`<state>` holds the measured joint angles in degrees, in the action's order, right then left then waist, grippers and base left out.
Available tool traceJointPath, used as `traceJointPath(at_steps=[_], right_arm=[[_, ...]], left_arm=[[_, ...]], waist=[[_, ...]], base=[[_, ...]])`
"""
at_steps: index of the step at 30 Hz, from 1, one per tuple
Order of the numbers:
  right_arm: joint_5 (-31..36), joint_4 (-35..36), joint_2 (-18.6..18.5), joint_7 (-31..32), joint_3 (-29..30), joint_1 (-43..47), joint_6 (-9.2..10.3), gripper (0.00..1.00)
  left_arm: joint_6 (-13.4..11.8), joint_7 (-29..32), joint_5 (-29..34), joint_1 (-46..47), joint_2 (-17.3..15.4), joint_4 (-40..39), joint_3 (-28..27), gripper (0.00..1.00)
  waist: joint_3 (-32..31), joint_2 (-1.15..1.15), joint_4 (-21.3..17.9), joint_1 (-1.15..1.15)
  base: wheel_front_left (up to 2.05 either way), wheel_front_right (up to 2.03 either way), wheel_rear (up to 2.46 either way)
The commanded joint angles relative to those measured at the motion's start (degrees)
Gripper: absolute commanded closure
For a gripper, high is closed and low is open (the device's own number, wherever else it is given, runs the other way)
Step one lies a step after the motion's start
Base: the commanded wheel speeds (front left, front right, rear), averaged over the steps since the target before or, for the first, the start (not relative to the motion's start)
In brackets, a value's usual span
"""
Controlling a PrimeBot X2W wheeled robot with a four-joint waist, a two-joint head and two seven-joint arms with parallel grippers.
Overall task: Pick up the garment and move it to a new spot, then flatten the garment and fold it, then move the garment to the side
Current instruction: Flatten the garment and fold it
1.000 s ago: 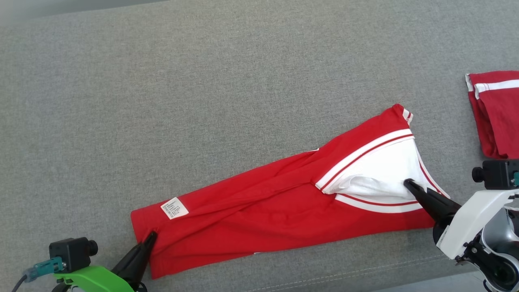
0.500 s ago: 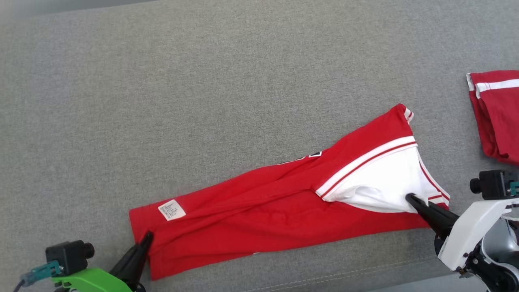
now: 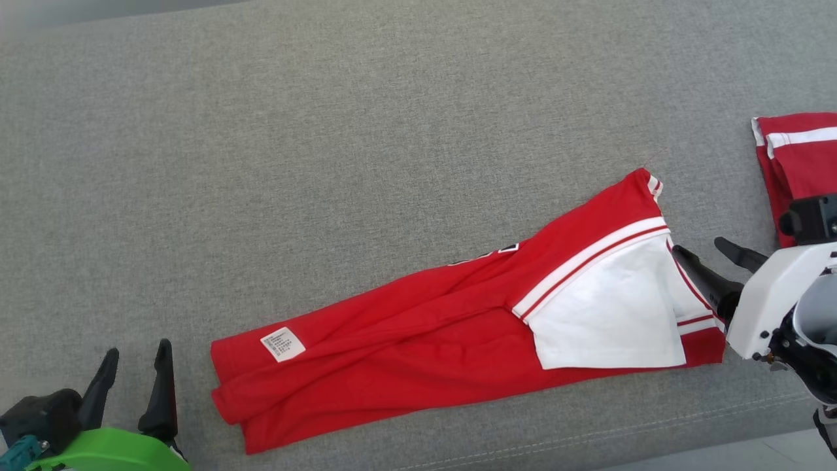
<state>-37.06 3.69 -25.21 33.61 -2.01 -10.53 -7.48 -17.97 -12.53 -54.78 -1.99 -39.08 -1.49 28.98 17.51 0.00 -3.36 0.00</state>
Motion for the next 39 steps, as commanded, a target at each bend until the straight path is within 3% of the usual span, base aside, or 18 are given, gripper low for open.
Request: traceJointPath(at_steps=[1,4,10,16,17,18,25,29,34,39], right_arm=[[2.09,-2.18,0.49,1.45,-0.39,-2.03,-0.01,0.0],[4.34,-5.73,1.25,3.17,-1.38,-4.38,-0.01,0.0],[7.07,-12.44,1.47,4.52,-3.12,-7.21,-0.01,0.0],[2.72,-19.84,3.29,6.5,-6.89,-8.68,-0.04,0.0],[0.41,-20.15,4.15,7.07,-7.59,-8.99,-0.25,0.97],[-1.85,-20.0,4.47,7.8,-8.4,-9.13,-0.37,1.0],[-10.98,-16.66,-0.84,8.89,-5.99,-11.47,-0.01,1.0],[-11.25,-17.79,-4.1,10.34,-2.55,-12.4,0.0,1.0],[-8.14,-21.99,-8.92,12.29,6.21,-11.93,-0.01,1.0],[-11.37,-17.06,-7.83,14.3,9.58,-11.21,-0.01,1.0]], left_arm=[[-1.93,-1.76,1.99,-0.01,1.64,-1.37,-2.39,0.0],[-2.45,-2.53,4.81,0.35,3.64,-3.37,-5.3,0.0],[-0.1,-2.65,10.13,0.49,7.67,-5.76,-10.3,0.0],[6.27,-2.66,16.29,-0.03,12.22,-4.49,-14.68,0.0],[7.14,-2.67,17.02,-0.13,13.11,-3.81,-15.46,0.0],[8.0,-2.67,17.43,-0.54,13.92,-2.78,-15.78,0.0],[13.2,-2.68,19.51,-1.67,17.48,2.32,-18.89,0.0],[15.75,-2.68,20.82,-2.36,19.2,5.11,-20.37,0.0],[19.21,-2.68,21.83,-2.13,21.05,7.88,-21.47,0.0],[21.2,-2.68,23.35,-2.17,22.75,9.74,-22.95,0.0]], waist=[[0.6,0.0,1.01,0.0],[1.46,0.0,2.36,0.0],[2.78,0.0,4.49,0.0],[2.9,0.0,6.41,0.0],[2.66,0.0,6.55,0.0],[2.31,0.0,6.66,0.0],[-1.28,0.0,5.99,0.0],[-3.5,0.0,4.78,0.0],[-5.05,0.0,4.15,0.0],[-4.91,0.0,4.13,0.0]], base=[[0.0,0.0,0.0],[0.0,0.0,0.0],[0.0,0.0,0.0],[0.0,0.0,0.0],[0.0,0.0,0.0],[0.0,0.0,0.0],[0.0,0.0,0.0],[0.0,0.0,0.0],[0.0,0.0,0.0],[0.0,0.0,0.0]])
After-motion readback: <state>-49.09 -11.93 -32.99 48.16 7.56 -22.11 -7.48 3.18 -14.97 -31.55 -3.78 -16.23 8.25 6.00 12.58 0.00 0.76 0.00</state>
